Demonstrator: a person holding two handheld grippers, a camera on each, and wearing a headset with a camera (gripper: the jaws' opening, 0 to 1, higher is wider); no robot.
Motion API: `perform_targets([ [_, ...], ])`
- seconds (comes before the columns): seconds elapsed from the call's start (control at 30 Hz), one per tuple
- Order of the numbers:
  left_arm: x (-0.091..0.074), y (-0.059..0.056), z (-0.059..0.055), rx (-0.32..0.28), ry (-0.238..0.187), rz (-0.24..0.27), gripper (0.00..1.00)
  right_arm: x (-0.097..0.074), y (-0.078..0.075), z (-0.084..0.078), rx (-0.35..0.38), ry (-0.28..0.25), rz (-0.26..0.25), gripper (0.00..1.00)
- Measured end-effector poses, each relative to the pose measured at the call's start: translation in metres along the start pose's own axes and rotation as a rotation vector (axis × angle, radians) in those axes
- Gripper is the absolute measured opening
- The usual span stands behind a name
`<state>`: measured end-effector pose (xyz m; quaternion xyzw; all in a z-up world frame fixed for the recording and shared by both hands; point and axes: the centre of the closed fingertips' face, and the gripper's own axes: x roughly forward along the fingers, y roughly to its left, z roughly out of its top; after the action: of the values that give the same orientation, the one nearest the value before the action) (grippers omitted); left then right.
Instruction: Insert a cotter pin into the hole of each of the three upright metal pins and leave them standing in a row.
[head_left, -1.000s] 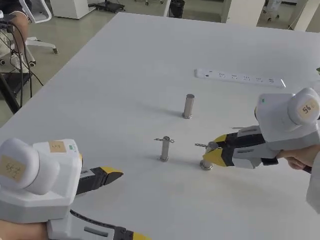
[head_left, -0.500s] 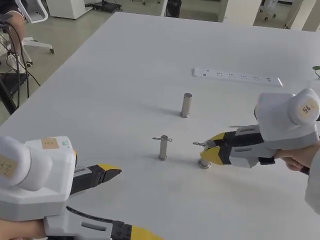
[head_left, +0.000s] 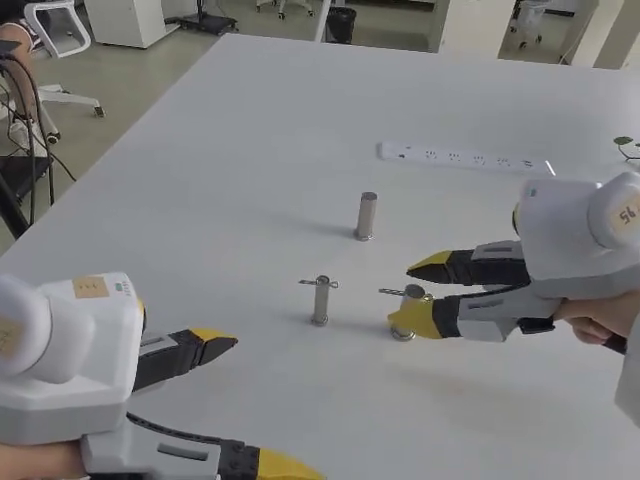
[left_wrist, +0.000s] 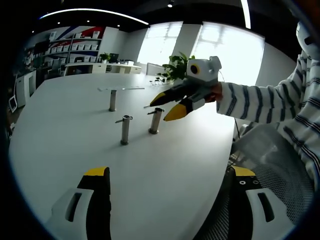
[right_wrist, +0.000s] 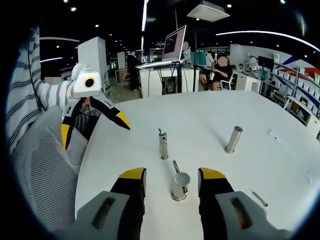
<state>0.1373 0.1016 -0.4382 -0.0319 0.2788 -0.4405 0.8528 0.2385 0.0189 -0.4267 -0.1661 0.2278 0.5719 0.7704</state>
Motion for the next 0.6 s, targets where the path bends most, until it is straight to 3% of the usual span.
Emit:
perform_targets([
  [0.13, -0.001, -0.001, 0.001, 0.001, -0.003, 0.003, 0.98, -0.007, 0.003, 0.004, -0.004, -0.007, -0.021, 0.47],
  [0.23, -0.002, -0.001, 0.005, 0.002, -0.015, 0.007, 0.98, -0.015, 0.007, 0.007, 0.001, -0.02, -0.033, 0.46],
  [0.6, -0.002, -0.004, 0.011, 0.011, -0.029, 0.005, 0.98, -0.037, 0.016, 0.012, 0.012, -0.047, -0.075, 0.58],
])
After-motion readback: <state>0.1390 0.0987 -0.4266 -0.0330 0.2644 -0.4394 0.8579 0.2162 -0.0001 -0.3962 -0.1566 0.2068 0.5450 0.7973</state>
